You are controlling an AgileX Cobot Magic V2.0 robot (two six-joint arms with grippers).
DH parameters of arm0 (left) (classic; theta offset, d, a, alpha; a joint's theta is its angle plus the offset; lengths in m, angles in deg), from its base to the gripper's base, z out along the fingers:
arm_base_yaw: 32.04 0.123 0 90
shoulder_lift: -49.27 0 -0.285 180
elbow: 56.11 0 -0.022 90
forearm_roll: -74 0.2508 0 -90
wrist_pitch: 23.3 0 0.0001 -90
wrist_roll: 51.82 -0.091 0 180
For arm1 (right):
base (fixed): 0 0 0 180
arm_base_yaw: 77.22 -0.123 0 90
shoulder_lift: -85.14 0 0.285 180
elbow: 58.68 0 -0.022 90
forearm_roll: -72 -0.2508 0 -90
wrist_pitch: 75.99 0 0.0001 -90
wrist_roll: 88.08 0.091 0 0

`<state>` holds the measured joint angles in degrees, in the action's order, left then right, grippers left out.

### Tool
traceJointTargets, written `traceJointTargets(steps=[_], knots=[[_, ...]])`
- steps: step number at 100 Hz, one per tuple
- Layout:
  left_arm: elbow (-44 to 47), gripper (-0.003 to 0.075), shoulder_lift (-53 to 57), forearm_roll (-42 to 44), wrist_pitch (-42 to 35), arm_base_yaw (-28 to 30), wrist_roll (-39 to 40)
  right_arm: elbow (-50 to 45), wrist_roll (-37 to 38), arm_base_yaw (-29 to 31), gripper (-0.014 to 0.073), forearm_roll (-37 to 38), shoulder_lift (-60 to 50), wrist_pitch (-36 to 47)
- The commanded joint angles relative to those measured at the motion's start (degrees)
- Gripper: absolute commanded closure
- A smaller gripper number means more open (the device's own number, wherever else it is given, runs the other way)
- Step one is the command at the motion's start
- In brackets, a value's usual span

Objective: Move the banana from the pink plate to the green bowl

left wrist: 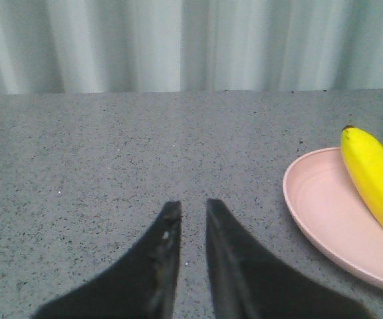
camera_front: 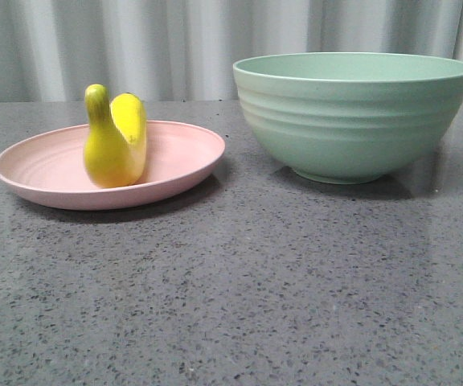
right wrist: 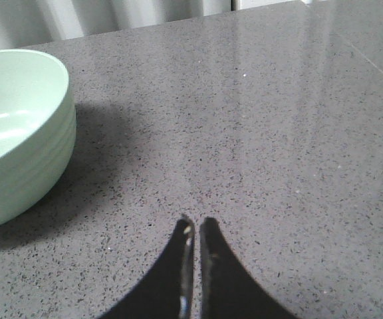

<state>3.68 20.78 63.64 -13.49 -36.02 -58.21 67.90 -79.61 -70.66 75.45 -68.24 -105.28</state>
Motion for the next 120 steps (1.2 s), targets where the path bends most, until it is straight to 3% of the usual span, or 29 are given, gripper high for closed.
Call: traceJointTargets(steps=[1,9,25,69,81,93,120], knots=[[-2.07,0.0401,-1.15,-0.26,-6.82,-0.02,-0.04,2.09,-0.21,0.31,0.0673,0.13,0.97,3.91],[-2.07,0.0306,-1.18,-0.75,-9.81,-0.02,-0.04,2.09,-0.21,0.31,0.0673,0.13,0.97,3.91],[-3.57,0.0351,-2.79,-0.88,-9.81,-0.02,-0.04,1.49,-0.21,0.31,0.0673,0.13,0.97,4.17],[-22.05,0.0358,-22.19,-11.21,8.10,-0.13,-0.04,-0.86,-0.21,0.31,0.0673,0.13,0.97,9.01],[-26.83,0.0294,-27.88,-12.69,11.76,-0.41,-0.04,-0.86,-0.21,0.31,0.0673,0.13,0.97,9.25],[-30.78,0.0215,-33.33,-12.91,12.73,-3.17,-0.04,-0.86,-0.21,0.31,0.0673,0.13,0.97,9.24],[-36.97,0.0217,-43.94,-14.49,12.24,-11.51,-0.04,-0.86,-0.21,0.31,0.0673,0.13,0.97,9.37]])
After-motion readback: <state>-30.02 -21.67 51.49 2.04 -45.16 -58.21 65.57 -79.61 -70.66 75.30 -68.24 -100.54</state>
